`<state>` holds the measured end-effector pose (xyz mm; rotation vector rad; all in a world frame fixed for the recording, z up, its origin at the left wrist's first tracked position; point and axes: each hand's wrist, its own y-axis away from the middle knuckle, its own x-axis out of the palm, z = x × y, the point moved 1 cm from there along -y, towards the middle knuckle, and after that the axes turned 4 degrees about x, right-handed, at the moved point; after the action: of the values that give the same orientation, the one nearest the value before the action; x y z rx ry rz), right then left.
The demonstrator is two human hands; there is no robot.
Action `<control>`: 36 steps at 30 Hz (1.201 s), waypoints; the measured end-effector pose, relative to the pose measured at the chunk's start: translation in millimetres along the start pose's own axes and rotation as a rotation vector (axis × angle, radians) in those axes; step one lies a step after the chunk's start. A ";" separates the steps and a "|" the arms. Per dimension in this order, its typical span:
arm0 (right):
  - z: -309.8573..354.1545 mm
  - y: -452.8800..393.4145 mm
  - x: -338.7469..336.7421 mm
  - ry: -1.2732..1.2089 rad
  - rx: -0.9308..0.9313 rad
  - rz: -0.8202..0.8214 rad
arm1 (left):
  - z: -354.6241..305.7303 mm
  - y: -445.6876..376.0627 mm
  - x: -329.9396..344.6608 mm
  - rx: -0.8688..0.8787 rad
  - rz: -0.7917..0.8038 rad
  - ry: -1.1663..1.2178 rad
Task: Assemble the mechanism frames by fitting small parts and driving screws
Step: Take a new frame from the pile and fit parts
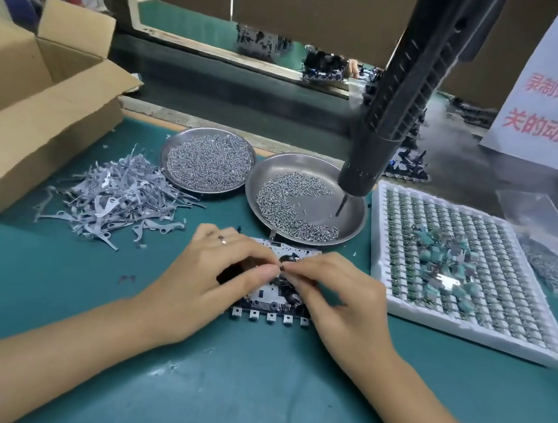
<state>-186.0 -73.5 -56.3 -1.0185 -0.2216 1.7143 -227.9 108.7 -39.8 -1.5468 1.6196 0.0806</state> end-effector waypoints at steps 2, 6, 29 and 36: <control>1.1 -0.8 -0.2 -0.019 0.050 -0.011 | 0.9 0.9 -2.6 0.048 -0.009 -0.062; 2.8 -2.0 -3.4 -0.040 0.152 0.030 | 0.7 1.4 -4.3 0.010 -0.001 -0.085; 12.7 -1.5 -6.4 0.033 -0.013 0.239 | 3.8 4.9 -8.2 -0.138 0.134 -0.028; 11.7 0.5 -5.4 0.078 -0.030 0.245 | 1.1 3.9 -10.2 -0.194 0.072 -0.061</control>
<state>-194.4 -74.5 -46.6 -1.1708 -0.0736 1.8909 -232.2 118.1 -36.3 -1.6145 1.6586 0.3288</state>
